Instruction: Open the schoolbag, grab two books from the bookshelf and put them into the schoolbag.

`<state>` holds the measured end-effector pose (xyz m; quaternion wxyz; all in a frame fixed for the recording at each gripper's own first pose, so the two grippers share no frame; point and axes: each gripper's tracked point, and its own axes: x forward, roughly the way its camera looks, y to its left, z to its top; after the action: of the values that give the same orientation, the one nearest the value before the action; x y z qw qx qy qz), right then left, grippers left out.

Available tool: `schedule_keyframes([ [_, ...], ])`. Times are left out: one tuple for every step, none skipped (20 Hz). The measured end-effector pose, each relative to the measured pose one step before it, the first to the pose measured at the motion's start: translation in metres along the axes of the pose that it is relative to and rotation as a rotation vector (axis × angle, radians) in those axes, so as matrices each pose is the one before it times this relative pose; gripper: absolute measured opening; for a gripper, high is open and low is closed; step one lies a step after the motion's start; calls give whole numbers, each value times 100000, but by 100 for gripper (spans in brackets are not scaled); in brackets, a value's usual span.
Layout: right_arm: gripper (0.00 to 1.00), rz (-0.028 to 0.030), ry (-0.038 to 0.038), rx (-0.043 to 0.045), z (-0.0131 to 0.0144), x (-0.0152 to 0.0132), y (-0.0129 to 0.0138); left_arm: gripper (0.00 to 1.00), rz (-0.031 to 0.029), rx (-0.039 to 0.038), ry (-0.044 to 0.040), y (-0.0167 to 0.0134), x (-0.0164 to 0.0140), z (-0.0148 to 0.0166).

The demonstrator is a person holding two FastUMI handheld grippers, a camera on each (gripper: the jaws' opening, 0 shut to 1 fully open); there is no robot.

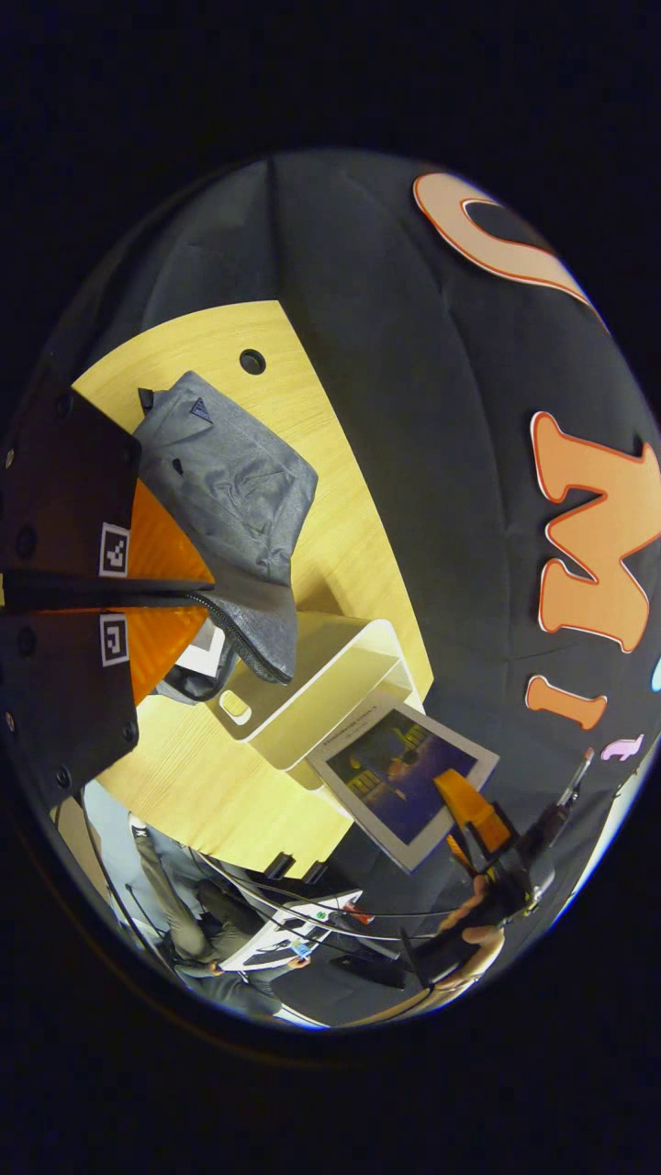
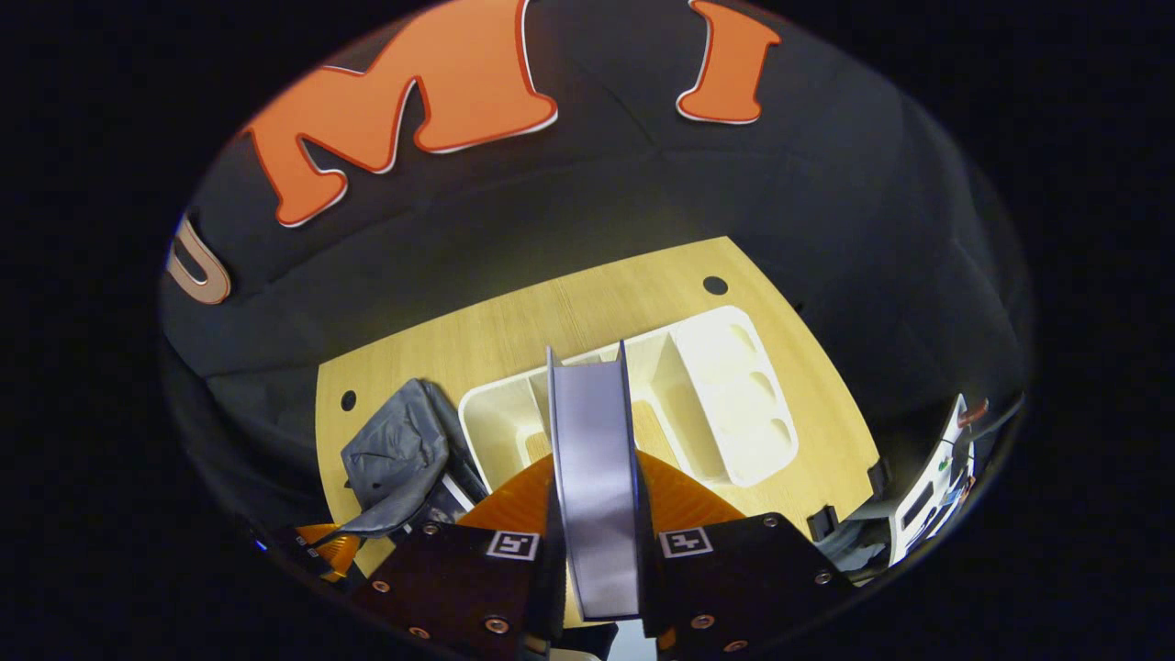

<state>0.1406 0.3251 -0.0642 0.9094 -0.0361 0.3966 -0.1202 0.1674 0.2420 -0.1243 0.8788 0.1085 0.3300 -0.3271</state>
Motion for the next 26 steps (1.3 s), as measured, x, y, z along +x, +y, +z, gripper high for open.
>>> schedule_keyframes([
  [33,-359,-1933,373,78,-1368,-60,1,-552,1088,164,15,-130,44],
  [33,-438,-1896,608,27,-1247,-78,1,-473,1170,37,-27,-64,116],
  [33,-179,-1693,1290,-134,-1262,-30,1,-522,1120,59,83,86,127],
  [33,639,-1556,1756,48,-1175,99,1,-373,1021,336,44,40,52],
  [33,1058,-1313,2000,-338,-1156,55,1,-422,1145,25,9,-10,76],
  [33,796,-1286,2592,-396,-1225,43,1,-472,1320,88,-24,-9,204],
  [33,1000,-1785,2645,-481,-820,-46,1,-298,1440,45,41,44,64],
  [33,1415,-1814,3114,-431,-928,114,1,-30,1366,-32,92,-51,308],
  [33,1994,-1829,4230,-396,-808,198,1,-107,1384,267,194,3,111],
  [33,2320,-1799,5428,-501,-880,239,1,-477,995,176,32,-68,121],
  [32,2747,-1598,4602,-582,-581,211,1,-492,346,168,5,-11,57],
  [32,2257,-1801,4959,-641,-608,-23,1,-180,713,-157,68,-71,233],
  [32,2149,-879,4337,-835,-450,-272,1,100,1247,-86,289,-136,129],
  [32,2086,-237,4776,-1074,-340,-128,1,88,1508,49,96,-160,177],
  [32,2418,685,5083,-1112,199,-240,1,146,1241,183,85,-24,67],
  [32,2451,894,5060,-1254,138,-161,1,-66,1006,179,63,-60,82],
  [32,3037,1946,4349,-1323,75,-239,1,-48,733,77,114,66,31],
  [32,2965,1008,6144,-1686,-237,-32,1,309,413,490,161,2,-54],
  [32,2957,1565,5588,-1264,352,-124,1,-31,810,40,-6,-116,110],
  [32,2833,1554,4925,-1308,333,-405,1,177,733,161,181,-45,41],
  [32,2538,1473,4751,-1309,311,-580,1,280,532,298,184,-41,-2],
  [32,2179,1546,5165,-1462,439,-734,1,578,581,154,158,-55,76],
  [32,2294,1820,3996,-1243,507,-566,1,520,293,27,142,-33,165],
  [32,2155,1156,4565,-1172,622,-662,1,243,-155,-18,71,-17,44],
  [32,1921,1385,3774,-1122,609,-496,1,167,-247,159,59,-79,127],
  [32,1220,926,3963,-897,792,-365,1,480,-83,31,155,-34,121],
])
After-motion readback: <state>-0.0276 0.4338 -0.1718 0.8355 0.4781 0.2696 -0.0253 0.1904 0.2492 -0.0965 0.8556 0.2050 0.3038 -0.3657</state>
